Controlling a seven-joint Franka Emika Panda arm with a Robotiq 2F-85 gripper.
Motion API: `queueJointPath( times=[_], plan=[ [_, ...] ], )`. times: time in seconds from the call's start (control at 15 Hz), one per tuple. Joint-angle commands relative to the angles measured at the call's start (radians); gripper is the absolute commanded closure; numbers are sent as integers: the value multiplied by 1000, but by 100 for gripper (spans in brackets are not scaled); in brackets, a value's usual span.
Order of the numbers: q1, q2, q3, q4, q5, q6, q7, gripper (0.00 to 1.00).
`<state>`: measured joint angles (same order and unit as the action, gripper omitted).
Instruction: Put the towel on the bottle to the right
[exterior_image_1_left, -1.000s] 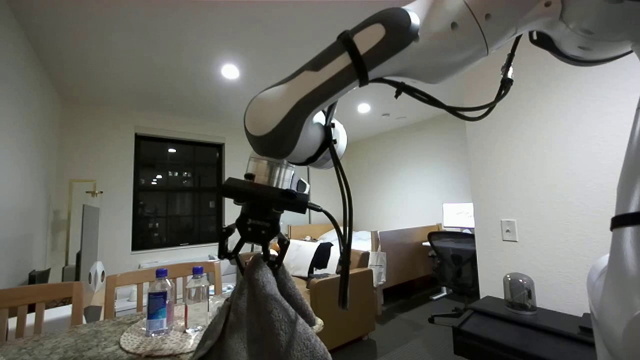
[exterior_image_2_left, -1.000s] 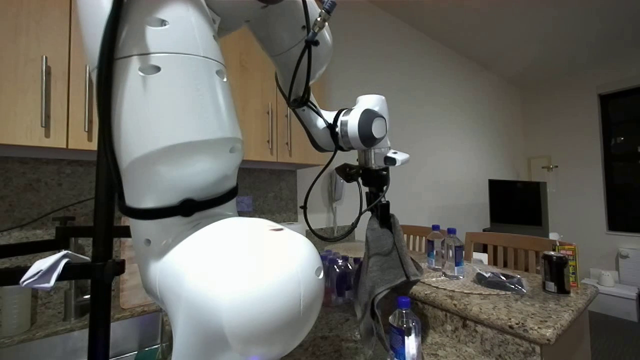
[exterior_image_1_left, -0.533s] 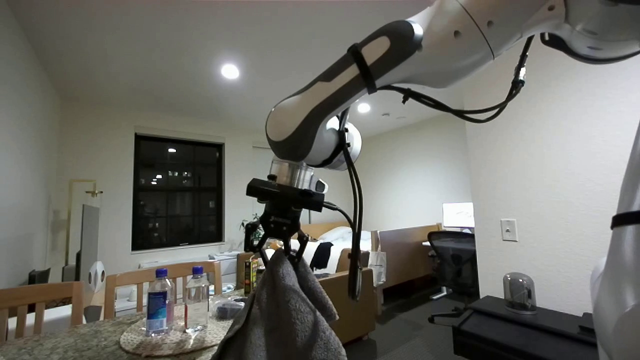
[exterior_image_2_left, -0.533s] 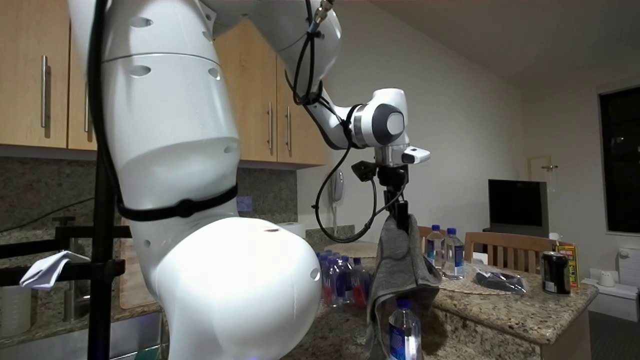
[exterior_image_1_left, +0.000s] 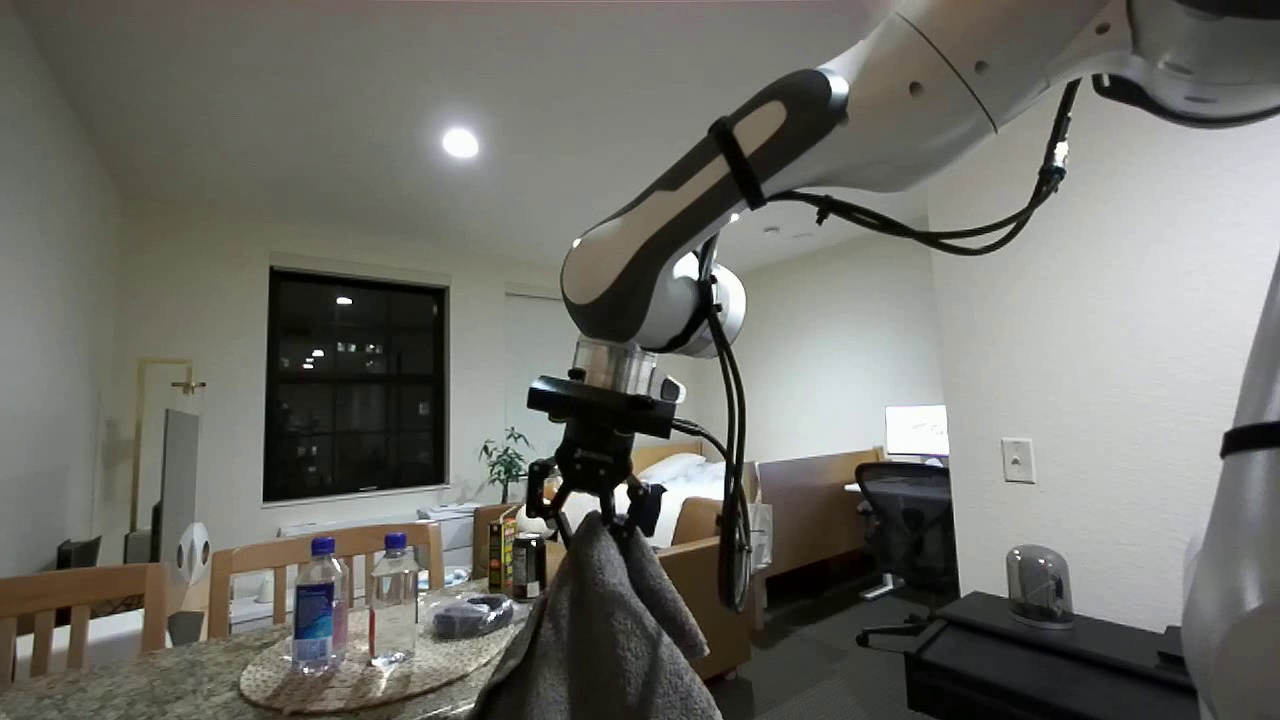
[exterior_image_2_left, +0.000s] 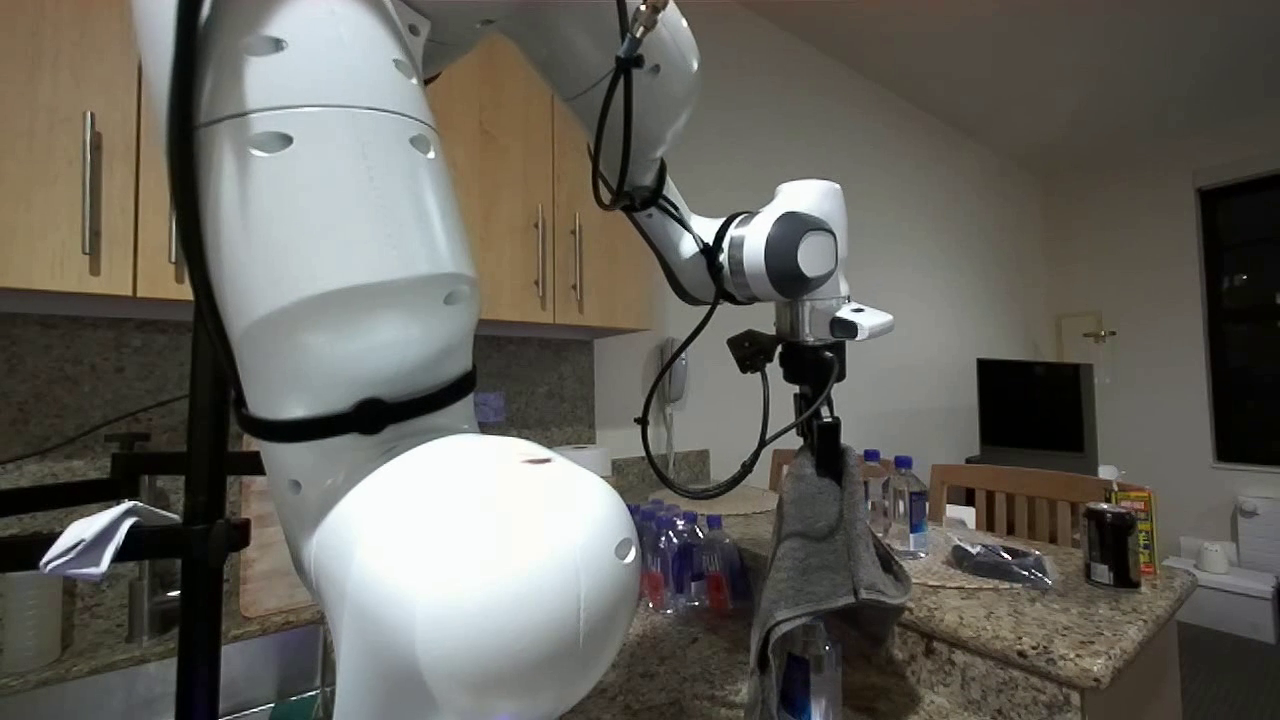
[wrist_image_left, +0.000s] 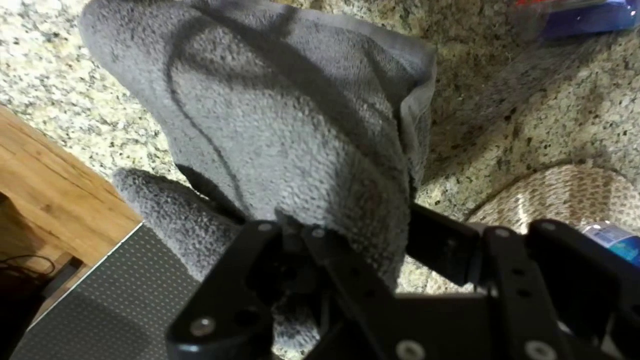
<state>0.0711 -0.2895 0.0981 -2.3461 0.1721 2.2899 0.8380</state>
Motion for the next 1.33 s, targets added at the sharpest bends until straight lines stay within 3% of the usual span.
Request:
queueJointPath(
  times=[0.0, 0.73, 1.27],
  plan=[
    [-17, -28, -12, -50, 49, 23, -37, 91],
    [-8, 75, -26, -110, 147, 85, -96, 91],
    [-7, 154, -32, -80, 173, 117, -102, 91]
  ],
)
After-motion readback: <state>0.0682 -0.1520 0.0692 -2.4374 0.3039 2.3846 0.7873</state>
